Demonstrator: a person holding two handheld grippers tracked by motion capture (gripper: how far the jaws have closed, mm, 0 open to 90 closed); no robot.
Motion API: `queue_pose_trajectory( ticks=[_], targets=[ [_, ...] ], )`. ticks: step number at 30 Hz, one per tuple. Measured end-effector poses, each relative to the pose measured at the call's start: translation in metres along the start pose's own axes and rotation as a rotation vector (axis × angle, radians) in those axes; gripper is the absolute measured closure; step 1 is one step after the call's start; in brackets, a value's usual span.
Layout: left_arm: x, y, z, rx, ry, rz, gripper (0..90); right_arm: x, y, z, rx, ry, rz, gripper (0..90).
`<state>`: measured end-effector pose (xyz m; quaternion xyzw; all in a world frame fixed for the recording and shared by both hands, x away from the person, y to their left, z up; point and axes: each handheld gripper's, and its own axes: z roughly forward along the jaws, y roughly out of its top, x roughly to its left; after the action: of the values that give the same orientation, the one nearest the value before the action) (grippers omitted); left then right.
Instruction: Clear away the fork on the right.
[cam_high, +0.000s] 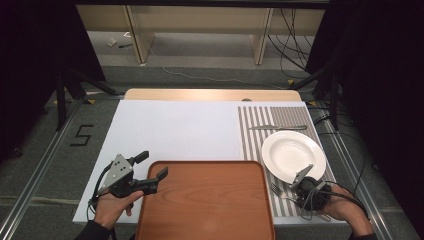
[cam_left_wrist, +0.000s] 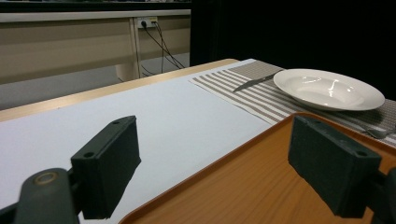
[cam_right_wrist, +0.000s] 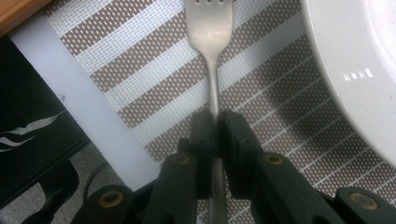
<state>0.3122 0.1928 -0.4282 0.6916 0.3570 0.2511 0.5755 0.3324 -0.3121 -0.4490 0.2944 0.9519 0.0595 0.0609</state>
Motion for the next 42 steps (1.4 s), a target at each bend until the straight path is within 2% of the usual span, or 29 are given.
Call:
queue_pose_trajectory(
  ticks=[6, 9, 12, 17, 18, 21, 26, 27, 28, 30, 34, 35, 39, 42],
  targets=[
    [0.0, 0.0, 0.0, -0.004, 0.002, 0.0, 16.2, 0.002, 0.001, 0.0, 0.007, -0.01, -0.02, 84.3],
    [0.0, 0.001, 0.0, -0.007, 0.002, 0.0, 16.2, 0.003, 0.001, -0.002, -0.02, -0.031, -0.025, 84.6],
    [0.0, 0.0, -0.001, -0.007, 0.002, -0.001, 16.2, 0.004, 0.003, -0.005, -0.047, -0.028, -0.025, 84.7],
    [0.0, 0.001, -0.001, -0.008, 0.003, 0.0, 16.2, 0.013, 0.012, -0.018, -0.138, -0.03, -0.056, 84.9],
    [0.0, 0.001, -0.001, -0.008, 0.003, 0.0, 16.2, 0.013, 0.012, -0.018, -0.138, -0.03, -0.056, 84.9],
    [0.0, 0.001, -0.001, -0.01, 0.003, 0.0, 16.2, 0.019, 0.02, -0.028, -0.224, -0.021, -0.058, 85.0],
    [0.0, 0.001, -0.001, -0.011, 0.003, 0.001, 16.2, 0.025, 0.033, -0.04, -0.341, 0.014, -0.055, 85.0],
    [0.0, 0.001, -0.001, -0.011, 0.003, 0.001, 16.2, 0.025, 0.033, -0.04, -0.341, 0.014, -0.055, 85.0],
    [0.0, 0.001, -0.001, -0.012, 0.003, 0.001, 16.2, 0.028, 0.04, -0.044, -0.394, 0.043, -0.053, 85.0],
    [0.0, 0.001, -0.001, -0.013, 0.004, 0.002, 16.2, 0.032, 0.047, -0.047, -0.429, 0.067, -0.051, 85.0],
    [0.0, 0.001, -0.001, -0.012, 0.005, 0.002, 16.2, 0.038, 0.056, -0.048, -0.459, 0.093, -0.055, 85.0],
    [0.0, 0.001, -0.001, -0.013, 0.004, 0.002, 16.2, 0.044, 0.063, -0.046, -0.471, 0.111, -0.056, 85.0],
    [-0.001, 0.001, -0.001, -0.014, 0.004, 0.003, 16.2, 0.054, 0.073, -0.043, -0.456, 0.105, -0.086, 85.0],
    [0.0, 0.001, -0.001, -0.014, 0.004, 0.002, 16.2, 0.061, 0.08, -0.04, -0.455, 0.122, -0.11, 84.9]
  ],
)
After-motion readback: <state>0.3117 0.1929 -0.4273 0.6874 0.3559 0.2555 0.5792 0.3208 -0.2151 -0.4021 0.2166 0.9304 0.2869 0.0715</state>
